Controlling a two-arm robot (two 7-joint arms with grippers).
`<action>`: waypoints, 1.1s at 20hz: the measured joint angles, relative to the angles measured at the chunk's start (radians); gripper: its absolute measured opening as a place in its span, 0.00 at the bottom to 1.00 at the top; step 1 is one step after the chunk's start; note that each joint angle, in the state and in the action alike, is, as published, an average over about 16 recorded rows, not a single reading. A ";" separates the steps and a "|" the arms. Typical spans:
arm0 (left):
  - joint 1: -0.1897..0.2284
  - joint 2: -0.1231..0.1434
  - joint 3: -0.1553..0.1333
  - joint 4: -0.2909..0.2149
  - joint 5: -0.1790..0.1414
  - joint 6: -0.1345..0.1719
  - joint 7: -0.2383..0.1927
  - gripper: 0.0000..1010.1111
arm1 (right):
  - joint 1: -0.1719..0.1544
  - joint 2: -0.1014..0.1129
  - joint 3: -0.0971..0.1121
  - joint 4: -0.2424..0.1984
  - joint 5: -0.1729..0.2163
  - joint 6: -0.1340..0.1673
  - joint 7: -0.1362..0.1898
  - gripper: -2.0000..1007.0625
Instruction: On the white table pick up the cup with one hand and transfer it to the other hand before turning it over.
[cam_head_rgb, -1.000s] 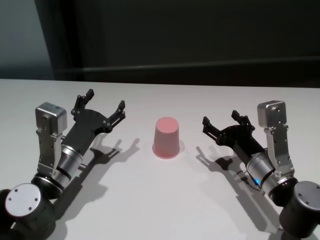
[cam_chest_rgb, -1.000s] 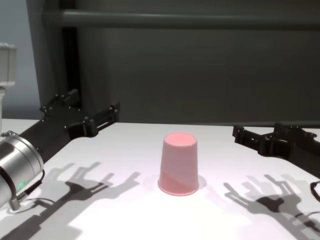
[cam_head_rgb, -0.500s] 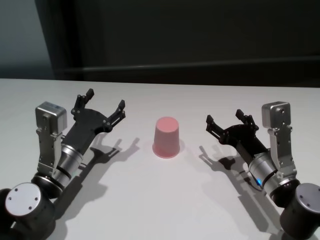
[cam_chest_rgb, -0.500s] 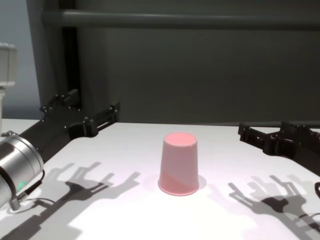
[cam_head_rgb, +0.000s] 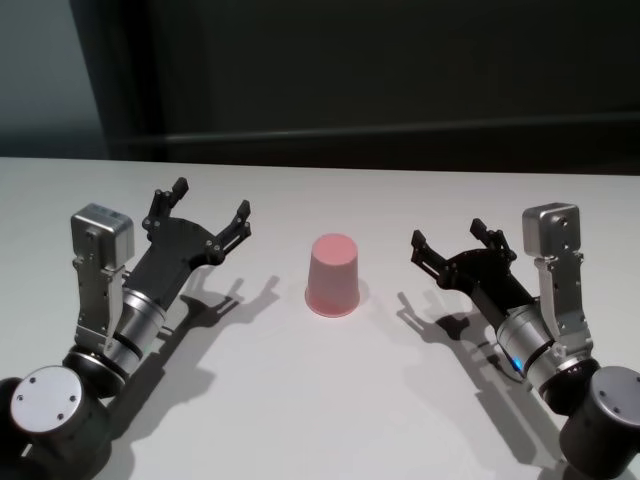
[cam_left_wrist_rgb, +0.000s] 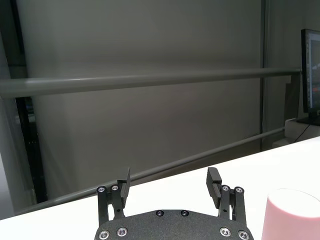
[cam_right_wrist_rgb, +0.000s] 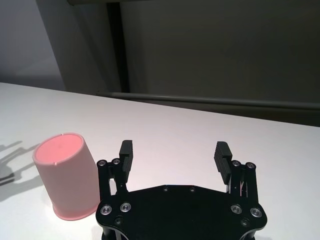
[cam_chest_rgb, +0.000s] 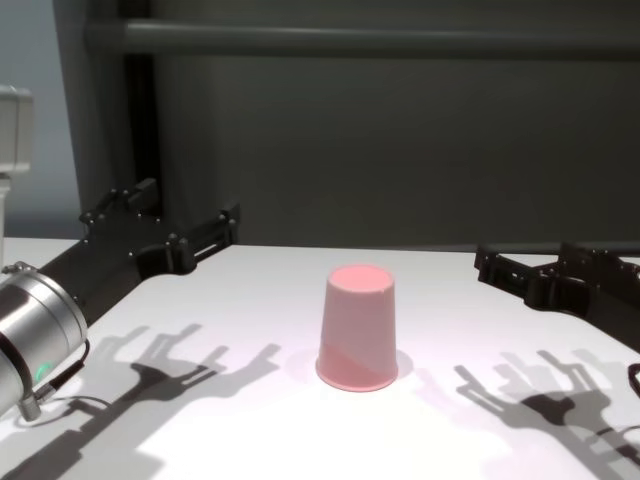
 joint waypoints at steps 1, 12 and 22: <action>0.000 0.000 0.000 0.000 0.000 0.000 0.000 0.99 | 0.000 0.000 0.000 0.000 0.000 0.000 0.000 1.00; 0.000 0.000 0.000 0.000 0.000 0.000 0.000 0.99 | 0.002 0.001 -0.003 0.000 0.002 0.002 0.001 1.00; 0.000 0.000 0.000 0.000 0.000 0.000 0.000 0.99 | 0.003 0.002 -0.004 -0.001 0.003 0.003 0.002 1.00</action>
